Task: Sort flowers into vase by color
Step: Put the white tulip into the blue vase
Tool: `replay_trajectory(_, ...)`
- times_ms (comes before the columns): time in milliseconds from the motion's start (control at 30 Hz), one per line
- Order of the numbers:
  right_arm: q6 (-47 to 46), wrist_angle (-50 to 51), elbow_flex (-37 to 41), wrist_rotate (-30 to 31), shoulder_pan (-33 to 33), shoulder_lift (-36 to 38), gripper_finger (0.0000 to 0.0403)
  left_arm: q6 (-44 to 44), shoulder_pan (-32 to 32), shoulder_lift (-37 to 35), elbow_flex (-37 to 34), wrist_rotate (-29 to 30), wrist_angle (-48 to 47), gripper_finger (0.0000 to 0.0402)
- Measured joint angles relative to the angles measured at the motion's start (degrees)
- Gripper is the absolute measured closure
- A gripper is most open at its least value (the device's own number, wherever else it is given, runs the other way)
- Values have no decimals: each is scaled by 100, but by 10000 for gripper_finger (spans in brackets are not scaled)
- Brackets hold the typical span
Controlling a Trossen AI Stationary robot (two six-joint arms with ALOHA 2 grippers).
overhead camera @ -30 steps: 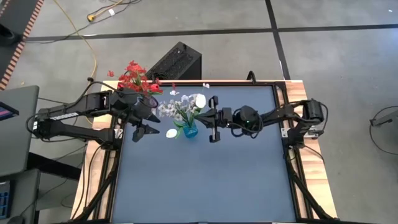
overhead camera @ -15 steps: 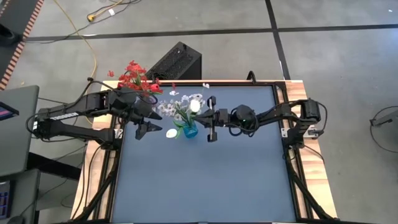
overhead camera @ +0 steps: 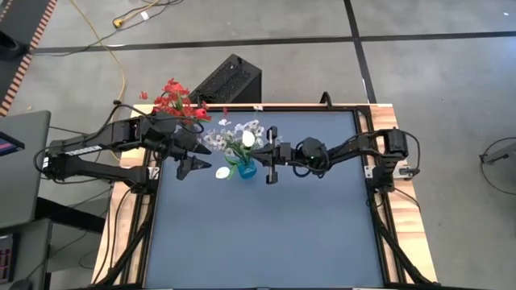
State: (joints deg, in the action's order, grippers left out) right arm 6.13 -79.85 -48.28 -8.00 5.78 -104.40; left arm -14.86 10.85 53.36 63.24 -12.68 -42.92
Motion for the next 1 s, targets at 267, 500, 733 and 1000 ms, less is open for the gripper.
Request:
replay_trajectory(267, 39, 347, -1, 36, 2, 9, 388, -68, -2, 0, 0, -10, 0, 162)
replay_trajectory(500, 55, 796, 1, 36, 2, 4, 388, -77, -1, 0, 0, -11, 0, 162)
replay_trajectory(733, 88, 979, 1, 53, 29, 4, 388, -96, 0, 0, 0, -12, 0, 162)
replay_trajectory(1000, -50, 1193, 1, 251, 37, 4, 352, -192, 0, 1, 0, -18, 0, 162)
